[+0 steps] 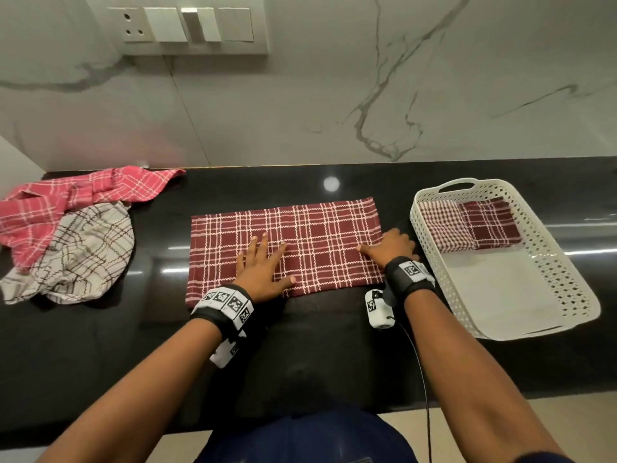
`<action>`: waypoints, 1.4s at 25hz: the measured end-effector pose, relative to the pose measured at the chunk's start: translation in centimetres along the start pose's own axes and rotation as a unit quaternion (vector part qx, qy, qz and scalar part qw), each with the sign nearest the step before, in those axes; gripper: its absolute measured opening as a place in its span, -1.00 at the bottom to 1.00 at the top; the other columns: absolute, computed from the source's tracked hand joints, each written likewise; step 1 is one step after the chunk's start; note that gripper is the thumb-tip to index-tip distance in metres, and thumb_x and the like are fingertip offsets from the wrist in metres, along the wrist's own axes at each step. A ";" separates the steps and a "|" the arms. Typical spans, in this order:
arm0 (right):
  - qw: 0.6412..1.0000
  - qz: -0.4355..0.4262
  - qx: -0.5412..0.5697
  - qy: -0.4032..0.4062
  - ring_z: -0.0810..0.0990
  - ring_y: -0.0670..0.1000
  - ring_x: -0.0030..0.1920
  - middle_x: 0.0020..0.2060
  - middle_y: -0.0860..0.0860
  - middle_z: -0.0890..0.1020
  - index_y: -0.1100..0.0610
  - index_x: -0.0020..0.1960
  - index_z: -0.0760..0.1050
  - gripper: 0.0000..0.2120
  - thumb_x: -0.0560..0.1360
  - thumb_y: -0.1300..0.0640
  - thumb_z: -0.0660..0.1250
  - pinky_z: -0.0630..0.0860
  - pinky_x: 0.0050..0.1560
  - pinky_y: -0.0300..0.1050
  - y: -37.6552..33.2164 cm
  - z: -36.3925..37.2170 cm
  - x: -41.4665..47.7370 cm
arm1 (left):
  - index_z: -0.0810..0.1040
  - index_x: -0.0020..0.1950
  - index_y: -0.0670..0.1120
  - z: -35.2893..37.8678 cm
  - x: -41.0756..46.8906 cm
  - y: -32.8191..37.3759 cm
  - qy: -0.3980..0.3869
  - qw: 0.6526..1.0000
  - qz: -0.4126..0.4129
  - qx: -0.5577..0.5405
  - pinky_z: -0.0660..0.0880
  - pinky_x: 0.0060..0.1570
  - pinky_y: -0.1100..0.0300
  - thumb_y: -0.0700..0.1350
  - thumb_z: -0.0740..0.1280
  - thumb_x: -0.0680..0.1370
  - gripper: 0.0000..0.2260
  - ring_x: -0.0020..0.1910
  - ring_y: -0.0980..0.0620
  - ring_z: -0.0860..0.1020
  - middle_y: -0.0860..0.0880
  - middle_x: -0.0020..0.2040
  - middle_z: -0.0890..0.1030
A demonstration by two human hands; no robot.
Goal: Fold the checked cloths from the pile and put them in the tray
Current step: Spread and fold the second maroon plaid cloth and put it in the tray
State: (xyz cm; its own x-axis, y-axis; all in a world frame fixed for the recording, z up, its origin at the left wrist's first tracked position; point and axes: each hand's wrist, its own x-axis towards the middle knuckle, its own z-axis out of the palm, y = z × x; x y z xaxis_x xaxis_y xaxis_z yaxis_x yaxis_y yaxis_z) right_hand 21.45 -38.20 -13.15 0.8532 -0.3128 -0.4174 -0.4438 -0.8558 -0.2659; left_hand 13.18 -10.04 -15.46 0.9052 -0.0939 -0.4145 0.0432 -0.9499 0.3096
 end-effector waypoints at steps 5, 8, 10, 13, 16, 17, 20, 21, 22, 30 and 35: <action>0.993 -0.043 0.083 -0.070 0.65 0.17 0.07 0.08 0.17 0.67 0.23 0.08 0.60 -0.60 0.32 0.08 0.55 0.60 0.14 0.04 -0.7 -1.4 0.3 | -0.22 0.58 0.19 -0.1 2.2 2.5 -0.054 0.998 -0.022 0.031 -0.27 0.46 -0.31 0.36 0.32 0.43 -0.06 0.55 -0.20 -0.33 -0.09 0.58 -0.36; 0.952 -0.037 0.289 -0.095 0.66 0.16 0.07 0.07 0.14 0.66 0.25 0.18 0.51 -0.48 0.27 0.29 0.59 0.58 0.18 0.10 0.8 -0.7 -0.4 | -0.27 0.58 0.19 0.5 2.7 3.4 -0.067 0.997 -0.018 0.032 -0.29 0.43 -0.32 0.36 0.34 0.42 -0.03 0.54 -0.20 -0.35 -0.10 0.57 -0.39; 0.895 -0.031 0.430 -0.120 0.68 0.18 0.06 0.06 0.18 0.69 0.27 0.19 0.55 -0.55 0.33 0.30 0.58 0.58 0.20 0.19 1.7 -0.9 -0.2 | -0.29 0.57 0.18 0.9 2.7 4.1 -0.063 0.997 -0.012 0.033 -0.29 0.44 -0.32 0.37 0.33 0.42 -0.02 0.54 -0.20 -0.36 -0.10 0.56 -0.39; 0.896 -0.041 0.439 -0.049 0.70 0.17 -0.02 -0.01 0.19 0.71 0.23 0.07 0.61 -0.76 0.53 0.06 0.43 0.60 0.14 0.16 0.5 -2.6 -0.3 | -0.33 0.57 0.11 1.3 2.5 5.0 -0.056 0.998 0.002 0.016 -0.28 0.44 -0.27 0.40 0.31 0.41 0.03 0.55 -0.16 -0.34 -0.08 0.57 -0.38; 0.920 -0.120 0.372 0.020 0.67 0.04 -0.12 -0.11 0.04 0.67 0.10 -0.01 0.52 -0.75 0.55 -0.10 0.33 0.59 -0.06 0.00 -3.4 -3.3 -1.7 | -0.21 0.61 0.01 1.2 1.8 4.6 0.015 0.998 0.016 -0.053 -0.12 0.51 -0.14 0.38 0.27 0.47 -0.04 0.59 -0.11 -0.15 -0.08 0.62 -0.19; 0.924 -0.154 0.350 0.021 0.66 -0.01 -0.16 -0.13 0.00 0.66 0.06 -0.01 0.49 -0.75 0.55 -0.13 0.31 0.56 -0.15 -0.07 -5.2 -2.9 -2.7 | -0.11 0.62 -0.01 1.0 1.4 3.8 0.051 0.994 0.015 -0.091 -0.03 0.52 -0.10 0.33 0.28 0.50 -0.12 0.59 -0.11 -0.05 -0.09 0.62 -0.07; 0.941 -0.235 0.241 -0.018 0.64 0.07 -0.15 -0.11 0.04 0.64 0.07 0.07 0.42 -0.73 0.58 -0.13 0.25 0.56 -0.15 -0.06 -9.6 1.3 -4.7 | 0.24 0.52 0.01 -0.2 0.0 0.1 0.152 0.975 -0.020 -0.161 0.22 0.46 -0.07 0.13 0.35 0.54 -0.40 0.49 -0.10 0.24 -0.09 0.50 0.30; 0.947 -0.254 0.194 -0.038 0.63 0.13 -0.13 -0.10 0.09 0.64 0.11 0.09 0.40 -0.72 0.59 -0.11 0.24 0.56 -0.11 -0.02 -10.4 3.2 -5.2 | 0.32 0.47 0.00 -0.5 -0.6 -1.4 0.170 0.970 -0.045 -0.168 0.29 0.43 -0.07 0.08 0.37 0.54 -0.47 0.43 -0.10 0.32 -0.09 0.43 0.38; 0.951 -0.263 0.152 -0.058 0.63 0.20 -0.08 -0.06 0.15 0.65 0.14 0.10 0.40 -0.72 0.60 -0.08 0.23 0.56 -0.07 0.01 -10.7 5.0 -5.6 | 0.38 0.43 -0.02 -0.8 -1.2 -2.8 0.179 0.966 -0.068 -0.176 0.33 0.40 -0.06 0.03 0.39 0.54 -0.52 0.38 -0.10 0.38 -0.10 0.36 0.44; 0.967 -0.218 0.095 -0.093 0.59 0.11 -0.03 -0.03 0.12 0.63 0.14 0.07 0.50 -0.77 0.58 -0.02 0.32 0.42 -0.06 -0.12 -4.1 4.2 -1.8 | 0.45 0.39 -0.06 0.6 -1.8 0.3 0.096 0.963 -0.042 -0.249 0.41 0.34 -0.03 0.00 0.41 0.53 -0.55 0.25 -0.05 0.48 -0.06 0.27 0.44; 0.959 -0.266 0.094 -0.021 0.59 0.02 -0.16 -0.16 0.01 0.62 0.08 -0.01 0.48 -0.85 0.59 0.00 0.32 0.47 -0.11 -0.10 -2.6 0.3 -2.6 | 0.44 0.39 -0.06 0.0 -0.3 3.6 0.024 0.953 -0.030 -0.302 0.46 0.28 0.09 0.06 0.29 0.61 -0.62 0.16 0.03 0.53 0.00 0.24 0.50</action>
State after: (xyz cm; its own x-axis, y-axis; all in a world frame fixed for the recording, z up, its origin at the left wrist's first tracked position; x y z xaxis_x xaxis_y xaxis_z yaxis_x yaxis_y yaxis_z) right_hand 20.37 -35.03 -11.60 0.9623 0.1690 -0.2133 0.0070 -0.7991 -0.6012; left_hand 13.11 -13.42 -14.20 0.9108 -0.0173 -0.4125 0.3182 -0.6073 0.7280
